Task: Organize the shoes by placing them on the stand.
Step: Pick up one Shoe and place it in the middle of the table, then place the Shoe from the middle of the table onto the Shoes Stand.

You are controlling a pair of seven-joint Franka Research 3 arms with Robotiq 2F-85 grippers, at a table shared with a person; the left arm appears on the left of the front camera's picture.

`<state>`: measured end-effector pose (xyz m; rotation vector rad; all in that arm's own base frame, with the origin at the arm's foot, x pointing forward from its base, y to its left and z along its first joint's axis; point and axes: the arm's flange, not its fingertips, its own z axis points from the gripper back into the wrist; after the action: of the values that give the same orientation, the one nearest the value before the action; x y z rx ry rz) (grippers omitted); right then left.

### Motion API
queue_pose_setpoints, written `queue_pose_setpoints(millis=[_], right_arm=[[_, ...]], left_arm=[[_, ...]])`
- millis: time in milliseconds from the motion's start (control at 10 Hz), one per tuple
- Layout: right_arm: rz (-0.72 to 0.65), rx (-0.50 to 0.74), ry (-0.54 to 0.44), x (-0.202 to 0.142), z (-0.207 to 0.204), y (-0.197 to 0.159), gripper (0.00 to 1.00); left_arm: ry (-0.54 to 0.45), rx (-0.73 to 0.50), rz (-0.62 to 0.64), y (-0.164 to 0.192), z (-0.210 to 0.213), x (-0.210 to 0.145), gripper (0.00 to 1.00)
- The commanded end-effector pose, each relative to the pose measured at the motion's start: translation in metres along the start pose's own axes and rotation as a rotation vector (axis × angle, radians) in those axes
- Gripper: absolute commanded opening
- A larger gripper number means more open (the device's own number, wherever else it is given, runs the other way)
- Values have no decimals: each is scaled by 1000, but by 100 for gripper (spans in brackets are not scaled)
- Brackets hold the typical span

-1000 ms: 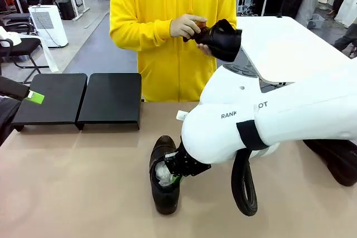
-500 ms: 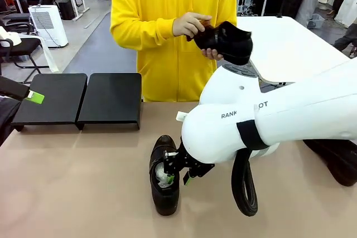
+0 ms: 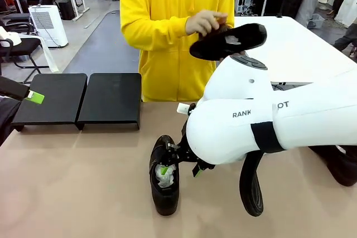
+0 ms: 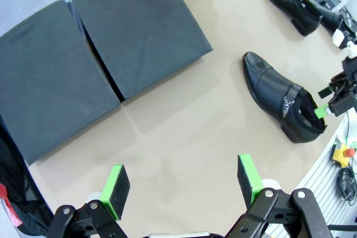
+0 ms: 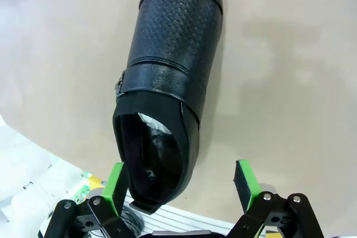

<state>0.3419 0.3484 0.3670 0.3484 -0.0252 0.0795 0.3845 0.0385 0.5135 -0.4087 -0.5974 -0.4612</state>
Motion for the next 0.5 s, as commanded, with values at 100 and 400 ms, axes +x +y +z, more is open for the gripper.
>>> queue_pose_setpoints(millis=[100, 400], right_arm=[[-6, 0, 10, 4, -5, 0, 100], [-6, 0, 10, 4, -5, 0, 100]], left_arm=[[-14, -21, -10, 1, 0, -1, 100], [-14, -21, -10, 1, 0, -1, 100]])
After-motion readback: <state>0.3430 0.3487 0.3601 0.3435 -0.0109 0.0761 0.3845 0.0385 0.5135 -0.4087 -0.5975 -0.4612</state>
